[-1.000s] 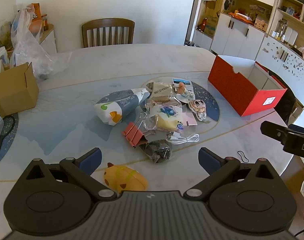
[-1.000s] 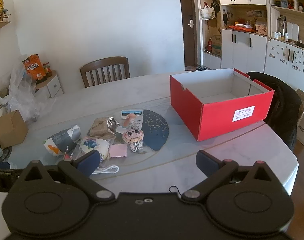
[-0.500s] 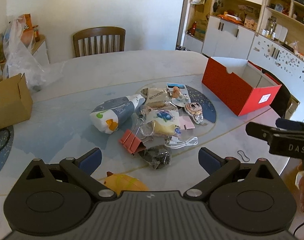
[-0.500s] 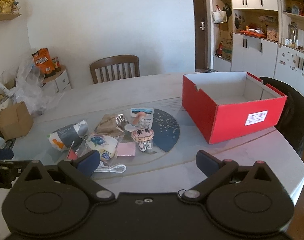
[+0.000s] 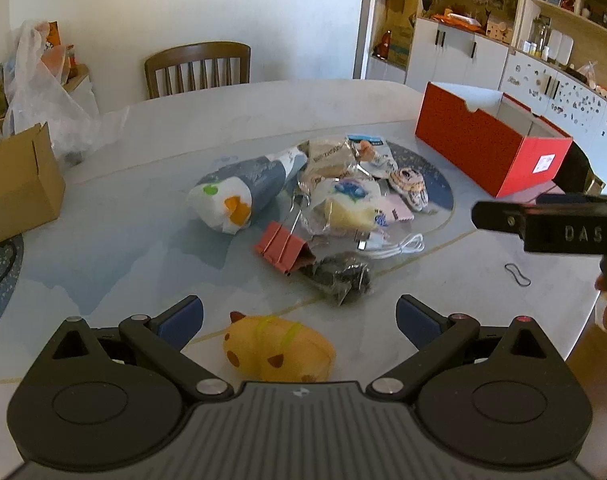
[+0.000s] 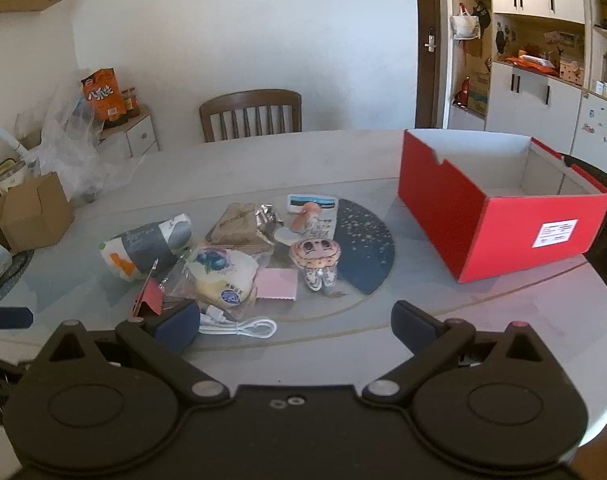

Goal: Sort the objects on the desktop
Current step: 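Move left gripper to yellow spotted toy while right gripper approaches black bag, then close left gripper on yellow spotted toy while right gripper closes on black bag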

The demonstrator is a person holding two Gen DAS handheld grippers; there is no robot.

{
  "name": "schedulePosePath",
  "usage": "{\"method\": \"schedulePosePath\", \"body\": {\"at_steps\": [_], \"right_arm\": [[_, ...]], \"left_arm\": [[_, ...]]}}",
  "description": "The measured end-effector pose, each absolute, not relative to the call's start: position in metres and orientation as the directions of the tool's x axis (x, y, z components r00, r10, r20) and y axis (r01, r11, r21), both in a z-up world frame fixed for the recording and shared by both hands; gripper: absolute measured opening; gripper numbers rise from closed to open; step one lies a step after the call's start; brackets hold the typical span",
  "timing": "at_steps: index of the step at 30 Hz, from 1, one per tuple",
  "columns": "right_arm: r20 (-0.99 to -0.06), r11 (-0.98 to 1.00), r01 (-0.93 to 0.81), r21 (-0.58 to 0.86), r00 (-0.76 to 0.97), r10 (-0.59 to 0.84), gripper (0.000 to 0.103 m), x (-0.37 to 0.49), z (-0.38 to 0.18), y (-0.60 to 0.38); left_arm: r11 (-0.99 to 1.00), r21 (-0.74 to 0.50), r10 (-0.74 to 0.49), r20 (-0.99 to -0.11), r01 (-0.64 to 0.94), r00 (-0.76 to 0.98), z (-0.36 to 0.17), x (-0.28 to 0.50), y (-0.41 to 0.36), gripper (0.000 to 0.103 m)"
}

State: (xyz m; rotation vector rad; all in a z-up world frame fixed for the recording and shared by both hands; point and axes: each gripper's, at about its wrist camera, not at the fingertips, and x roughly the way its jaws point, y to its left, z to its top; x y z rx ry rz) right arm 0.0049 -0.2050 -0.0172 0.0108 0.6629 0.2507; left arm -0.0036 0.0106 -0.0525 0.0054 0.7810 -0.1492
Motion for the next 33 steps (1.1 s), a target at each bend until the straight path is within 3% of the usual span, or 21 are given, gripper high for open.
{"method": "schedulePosePath", "body": {"at_steps": [20,33], "right_arm": [[-0.648,0.927,-0.370,0.061,0.692,0.319,0.098,0.012,-0.044,-0.151],[-0.687,0.902,-0.429,0.048,0.641,0.342,0.088,0.022,-0.060,-0.114]], "left_arm": [[0.991,0.039,-0.061,-0.729,0.131,0.682,-0.092,-0.002,0.004,0.103],[0.992,0.053,-0.043,-0.725,0.117,0.687,-0.104,0.001,0.009,0.101]]}}
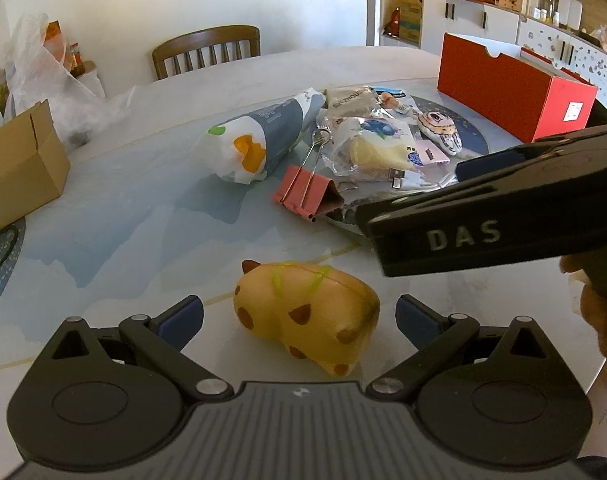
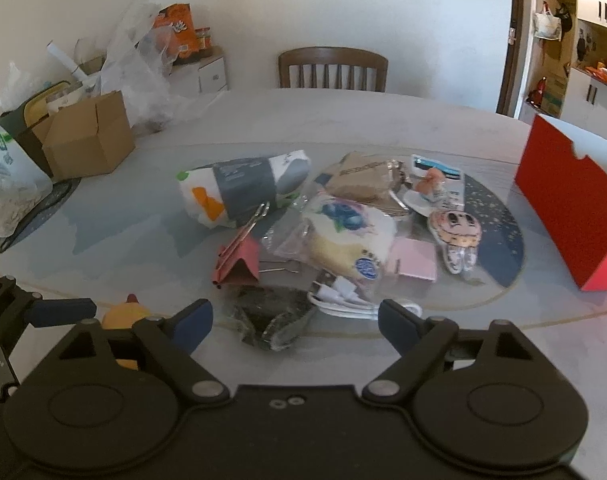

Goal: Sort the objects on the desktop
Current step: 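Close left gripper on yellow spotted toy while right gripper closes on black bag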

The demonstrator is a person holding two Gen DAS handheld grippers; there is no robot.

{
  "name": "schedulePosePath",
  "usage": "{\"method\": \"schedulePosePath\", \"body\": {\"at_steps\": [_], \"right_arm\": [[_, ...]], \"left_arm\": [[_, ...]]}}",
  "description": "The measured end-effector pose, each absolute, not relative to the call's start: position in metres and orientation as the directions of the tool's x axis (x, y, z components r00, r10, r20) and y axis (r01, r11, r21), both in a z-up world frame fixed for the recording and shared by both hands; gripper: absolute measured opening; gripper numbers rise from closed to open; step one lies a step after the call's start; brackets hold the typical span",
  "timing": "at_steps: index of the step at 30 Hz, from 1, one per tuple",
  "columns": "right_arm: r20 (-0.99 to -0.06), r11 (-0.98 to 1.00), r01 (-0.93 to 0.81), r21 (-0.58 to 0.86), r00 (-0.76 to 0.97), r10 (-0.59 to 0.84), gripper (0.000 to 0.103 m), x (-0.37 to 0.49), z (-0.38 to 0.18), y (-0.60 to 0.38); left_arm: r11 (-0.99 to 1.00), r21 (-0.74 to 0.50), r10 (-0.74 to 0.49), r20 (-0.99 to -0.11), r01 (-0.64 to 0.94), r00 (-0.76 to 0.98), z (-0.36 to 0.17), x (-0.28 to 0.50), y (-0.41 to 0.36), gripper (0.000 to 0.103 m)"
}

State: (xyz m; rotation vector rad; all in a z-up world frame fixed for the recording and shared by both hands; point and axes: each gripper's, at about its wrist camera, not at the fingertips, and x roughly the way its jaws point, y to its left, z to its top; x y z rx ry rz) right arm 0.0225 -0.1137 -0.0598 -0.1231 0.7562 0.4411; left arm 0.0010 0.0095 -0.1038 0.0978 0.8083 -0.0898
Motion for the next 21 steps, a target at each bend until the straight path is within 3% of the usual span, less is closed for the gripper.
{"method": "schedulePosePath", "body": {"at_steps": [8,14,21], "right_arm": [[-0.716,0.895,-0.441,0.065,0.604,0.350,0.078,0.032,-0.068,-0.104],[-0.733,0.893,-0.446,0.062,0.586,0.344,0.064,0.034,-0.073,-0.101],[-0.744,0.888,-0.455,0.062,0.572,0.345,0.046,0.034,-0.075,-0.100]], "left_arm": [[0.993,0.032,-0.055,-0.732,0.115,0.679,-0.106,0.002,0.015,0.088],[0.991,-0.001,-0.092,-0.738,0.135,0.669,-0.105,0.002,0.017,0.075],[0.991,-0.012,-0.099,-0.741,0.133,0.664,-0.104,0.003,0.018,0.074]]}}
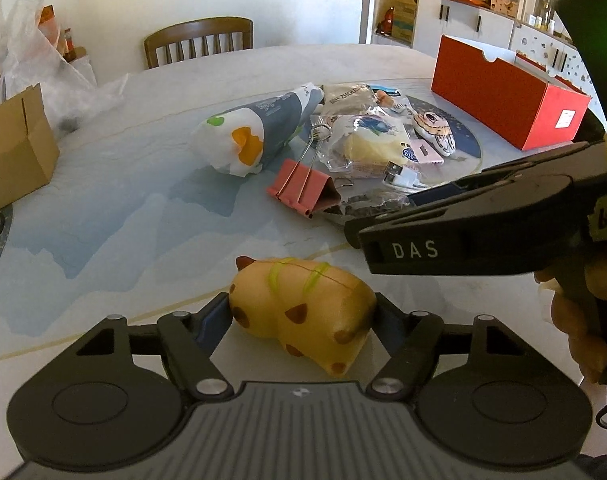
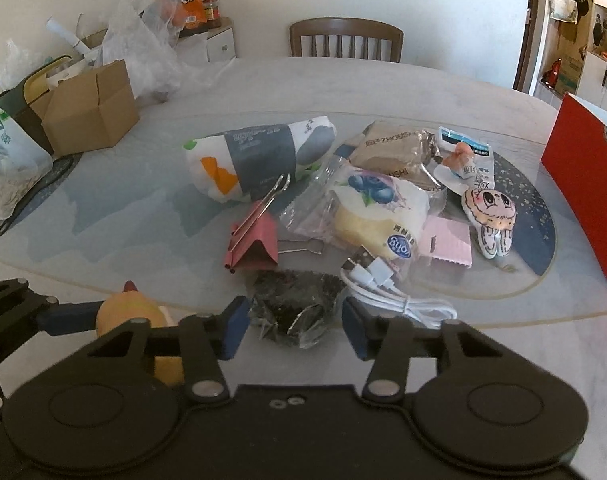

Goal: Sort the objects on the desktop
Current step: 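Close left gripper on yellow spotted toy while right gripper closes on black bag, then carry yellow toy and black bag over the red shoebox with both grippers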

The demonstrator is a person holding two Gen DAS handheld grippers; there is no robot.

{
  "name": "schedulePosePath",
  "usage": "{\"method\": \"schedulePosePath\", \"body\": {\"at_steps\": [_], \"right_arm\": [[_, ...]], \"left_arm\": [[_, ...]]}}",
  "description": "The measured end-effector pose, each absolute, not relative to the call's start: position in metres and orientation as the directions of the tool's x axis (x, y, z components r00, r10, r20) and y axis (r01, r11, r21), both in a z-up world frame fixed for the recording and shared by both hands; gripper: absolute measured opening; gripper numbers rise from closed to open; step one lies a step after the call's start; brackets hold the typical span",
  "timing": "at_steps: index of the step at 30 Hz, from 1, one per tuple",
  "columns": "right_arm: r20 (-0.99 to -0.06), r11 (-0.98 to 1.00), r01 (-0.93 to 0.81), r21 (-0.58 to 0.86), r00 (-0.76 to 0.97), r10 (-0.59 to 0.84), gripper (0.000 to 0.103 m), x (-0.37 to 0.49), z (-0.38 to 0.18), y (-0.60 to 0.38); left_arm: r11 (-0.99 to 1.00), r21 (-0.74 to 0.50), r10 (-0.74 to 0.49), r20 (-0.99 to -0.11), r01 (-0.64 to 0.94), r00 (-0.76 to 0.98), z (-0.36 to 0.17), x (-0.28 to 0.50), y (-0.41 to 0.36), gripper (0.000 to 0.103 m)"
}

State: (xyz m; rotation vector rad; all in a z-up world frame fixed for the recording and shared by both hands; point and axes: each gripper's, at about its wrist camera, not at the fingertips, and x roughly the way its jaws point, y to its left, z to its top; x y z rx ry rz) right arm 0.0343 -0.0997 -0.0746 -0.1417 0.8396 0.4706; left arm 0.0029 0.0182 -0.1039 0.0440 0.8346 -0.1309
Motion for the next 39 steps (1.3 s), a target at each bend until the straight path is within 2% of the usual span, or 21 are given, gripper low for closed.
{"method": "schedulePosePath", "body": {"at_steps": [4,9,39], "right_arm": [[-0.739,0.885,-0.463,0.056,0.577,0.349,0.035,0.033,-0.072,-0.099],[-0.731,0.881,-0.468,0.062,0.580,0.359,0.029,0.031,-0.068,-0.103],[-0.646,0.899,-0.409,0.156,0.647,0.406,0.027,0.019,-0.010,-0.181]], "left_arm": [[0.991,-0.015,-0.098,-0.744,0.131,0.661,-0.103,0.004,0.018,0.072],[0.991,-0.018,-0.104,-0.744,0.135,0.660,-0.100,0.004,0.017,0.071],[0.980,-0.025,-0.158,-0.702,0.199,0.695,-0.042,0.017,-0.019,0.070]]}}
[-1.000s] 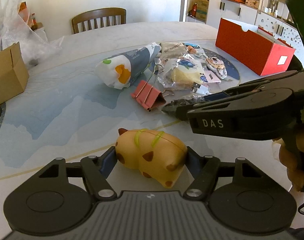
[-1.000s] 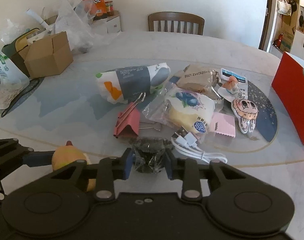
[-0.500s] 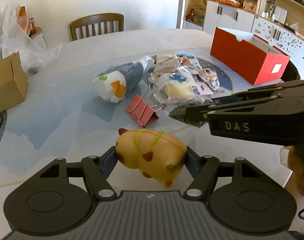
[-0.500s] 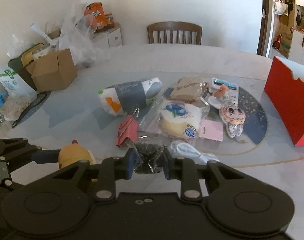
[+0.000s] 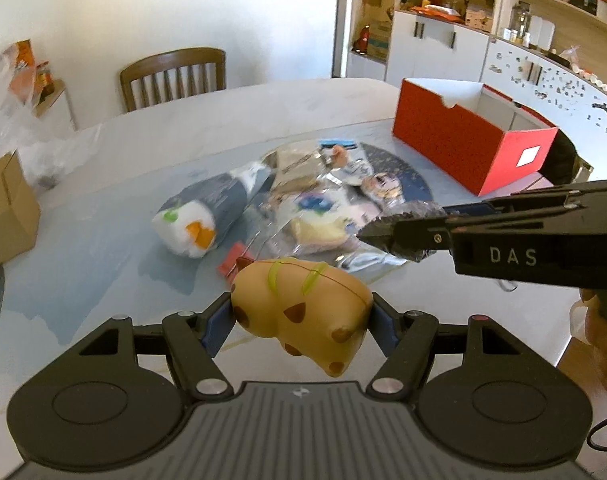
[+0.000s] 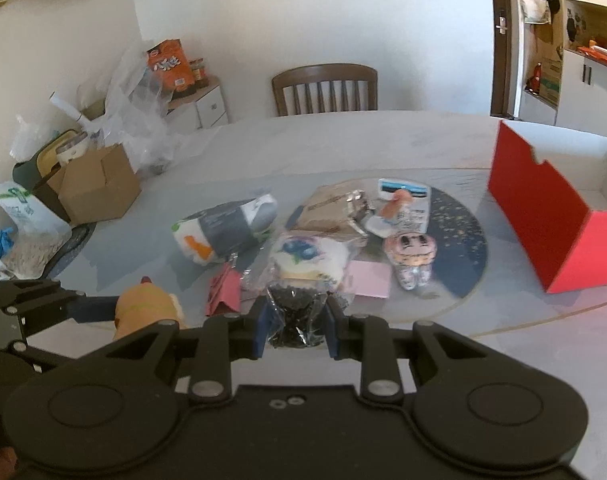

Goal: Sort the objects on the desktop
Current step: 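Carry yellow toy and black bag over the red shoebox with both grippers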

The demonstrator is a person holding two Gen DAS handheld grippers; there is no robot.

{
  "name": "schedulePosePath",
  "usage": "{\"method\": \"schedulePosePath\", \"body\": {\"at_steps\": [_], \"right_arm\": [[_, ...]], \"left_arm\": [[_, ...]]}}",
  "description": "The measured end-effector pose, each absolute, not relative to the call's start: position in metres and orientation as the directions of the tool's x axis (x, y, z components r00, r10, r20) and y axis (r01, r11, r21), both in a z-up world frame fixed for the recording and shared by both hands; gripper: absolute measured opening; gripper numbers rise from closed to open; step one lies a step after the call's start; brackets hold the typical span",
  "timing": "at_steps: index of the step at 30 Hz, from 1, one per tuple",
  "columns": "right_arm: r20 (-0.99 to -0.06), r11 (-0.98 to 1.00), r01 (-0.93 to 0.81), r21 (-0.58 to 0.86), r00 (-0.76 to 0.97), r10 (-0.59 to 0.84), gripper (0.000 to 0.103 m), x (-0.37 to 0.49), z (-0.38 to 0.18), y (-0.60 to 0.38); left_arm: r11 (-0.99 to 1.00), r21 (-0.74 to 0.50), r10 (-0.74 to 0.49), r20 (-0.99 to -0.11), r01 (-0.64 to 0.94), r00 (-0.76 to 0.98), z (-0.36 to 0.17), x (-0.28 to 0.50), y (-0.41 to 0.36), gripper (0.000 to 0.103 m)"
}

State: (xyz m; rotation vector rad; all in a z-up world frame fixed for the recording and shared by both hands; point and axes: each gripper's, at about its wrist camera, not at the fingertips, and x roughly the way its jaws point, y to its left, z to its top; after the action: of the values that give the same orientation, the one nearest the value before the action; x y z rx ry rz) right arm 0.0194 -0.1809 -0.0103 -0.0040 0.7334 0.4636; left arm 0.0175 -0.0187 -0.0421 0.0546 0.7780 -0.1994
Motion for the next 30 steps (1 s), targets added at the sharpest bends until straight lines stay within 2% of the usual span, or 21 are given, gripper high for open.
{"method": "schedulePosePath", "body": {"at_steps": [30], "right_arm": [[-0.567,0.947,-0.279,0.158,0.760,0.318,0.027,0.106,0.039,-0.359]], "left_arm": [[0.922,-0.003,-0.300,-0.640,0.388,0.707,0.020,0.134,-0.191,0.070]]}}
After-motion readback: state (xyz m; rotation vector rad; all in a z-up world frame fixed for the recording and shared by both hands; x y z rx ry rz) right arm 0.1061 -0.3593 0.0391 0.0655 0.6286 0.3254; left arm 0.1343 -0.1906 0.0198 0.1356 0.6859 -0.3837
